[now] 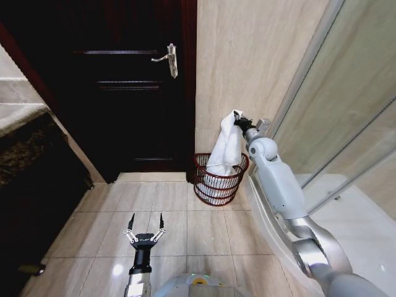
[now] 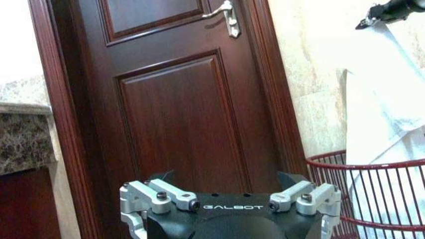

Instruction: Discard the used towel into the hamper.

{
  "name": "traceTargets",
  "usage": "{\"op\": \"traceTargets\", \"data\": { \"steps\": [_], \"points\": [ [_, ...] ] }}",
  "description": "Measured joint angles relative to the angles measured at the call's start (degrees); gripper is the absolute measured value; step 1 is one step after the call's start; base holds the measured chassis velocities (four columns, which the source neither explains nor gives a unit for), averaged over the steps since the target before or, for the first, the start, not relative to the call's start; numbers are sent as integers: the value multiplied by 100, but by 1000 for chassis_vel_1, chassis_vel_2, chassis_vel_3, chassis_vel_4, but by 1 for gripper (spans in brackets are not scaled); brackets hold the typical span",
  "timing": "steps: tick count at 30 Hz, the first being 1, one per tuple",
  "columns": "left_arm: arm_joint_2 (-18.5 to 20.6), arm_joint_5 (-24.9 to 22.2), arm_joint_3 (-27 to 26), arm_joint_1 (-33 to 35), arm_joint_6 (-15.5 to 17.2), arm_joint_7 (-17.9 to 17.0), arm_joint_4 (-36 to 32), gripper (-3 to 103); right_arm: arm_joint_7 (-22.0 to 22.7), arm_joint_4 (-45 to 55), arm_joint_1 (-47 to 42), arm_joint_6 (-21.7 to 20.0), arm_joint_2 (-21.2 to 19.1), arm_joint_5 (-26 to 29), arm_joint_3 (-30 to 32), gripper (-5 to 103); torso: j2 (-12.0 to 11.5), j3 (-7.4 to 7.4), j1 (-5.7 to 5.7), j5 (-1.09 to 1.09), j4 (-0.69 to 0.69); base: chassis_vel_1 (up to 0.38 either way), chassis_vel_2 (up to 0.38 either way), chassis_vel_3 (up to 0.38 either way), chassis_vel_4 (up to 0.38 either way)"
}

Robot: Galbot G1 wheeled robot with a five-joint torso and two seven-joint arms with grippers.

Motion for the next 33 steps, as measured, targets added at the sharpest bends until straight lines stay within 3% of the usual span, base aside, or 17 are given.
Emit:
{"op": "traceTargets", "data": {
  "steps": [33],
  "points": [
    [0,94,35,58,-68,-8,33,100,-66,-72,-16,12,-74,3,37,2,-745,-516,-228,1,0,0,0,0,0]
  ]
}}
